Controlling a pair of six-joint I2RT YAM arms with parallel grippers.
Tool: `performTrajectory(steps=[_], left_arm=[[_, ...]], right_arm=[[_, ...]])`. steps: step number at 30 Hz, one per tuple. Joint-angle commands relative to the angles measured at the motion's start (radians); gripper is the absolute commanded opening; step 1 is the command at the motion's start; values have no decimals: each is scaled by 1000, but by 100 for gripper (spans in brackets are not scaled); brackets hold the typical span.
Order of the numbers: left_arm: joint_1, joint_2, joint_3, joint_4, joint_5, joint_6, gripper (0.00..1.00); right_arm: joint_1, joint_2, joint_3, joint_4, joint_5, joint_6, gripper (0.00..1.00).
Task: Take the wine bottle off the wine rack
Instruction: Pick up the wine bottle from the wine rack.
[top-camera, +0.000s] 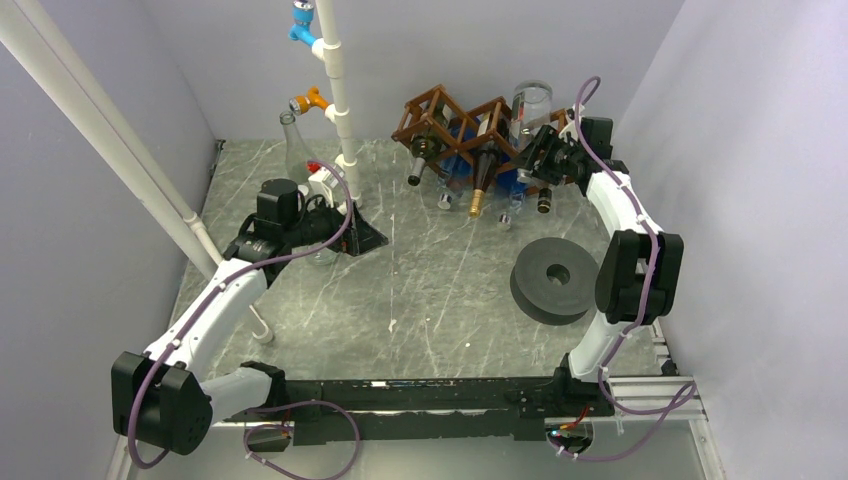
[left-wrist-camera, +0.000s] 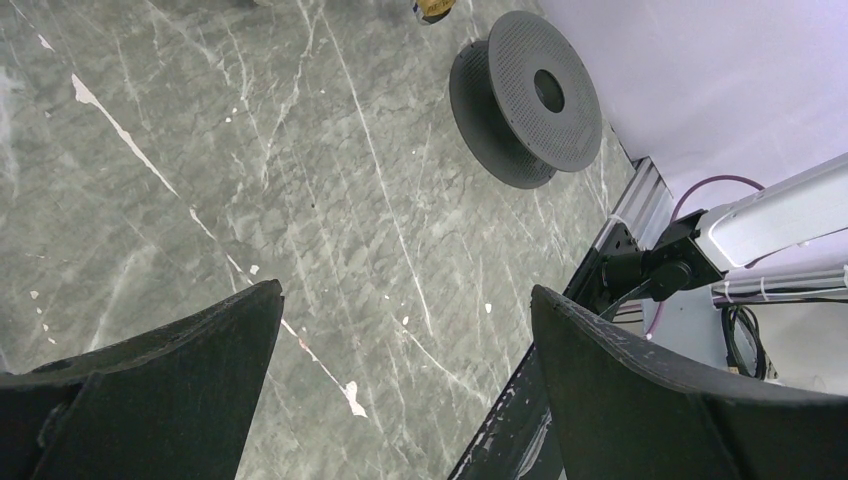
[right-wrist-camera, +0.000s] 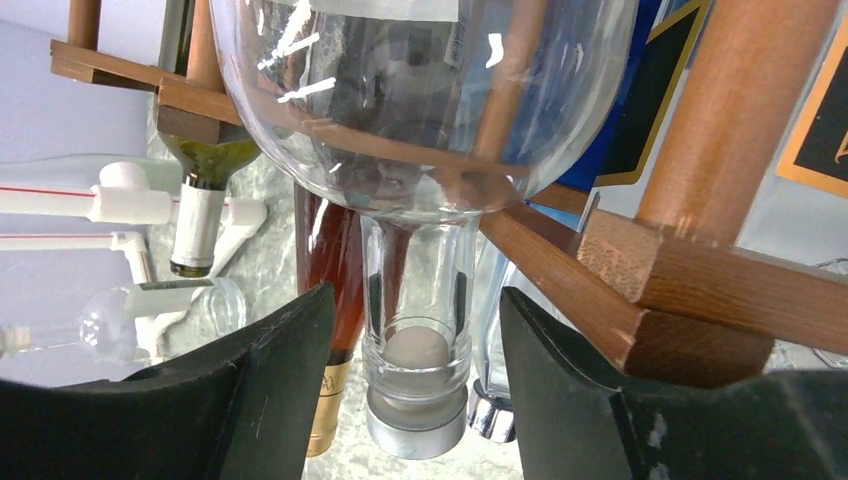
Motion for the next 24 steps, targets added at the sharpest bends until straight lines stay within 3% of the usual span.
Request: performTrajectory(steps=[1,16,24], left_arm=[[4,-29,37,18,4,30,99],[6,-33,36,19,6,30,100],[6,-29,34,25,7,29,99]], right_arm=[[15,7,32,96,-68,1,62],[13,-47,5,130,-131,6,52],[13,-25,3,143,-111,47,52]])
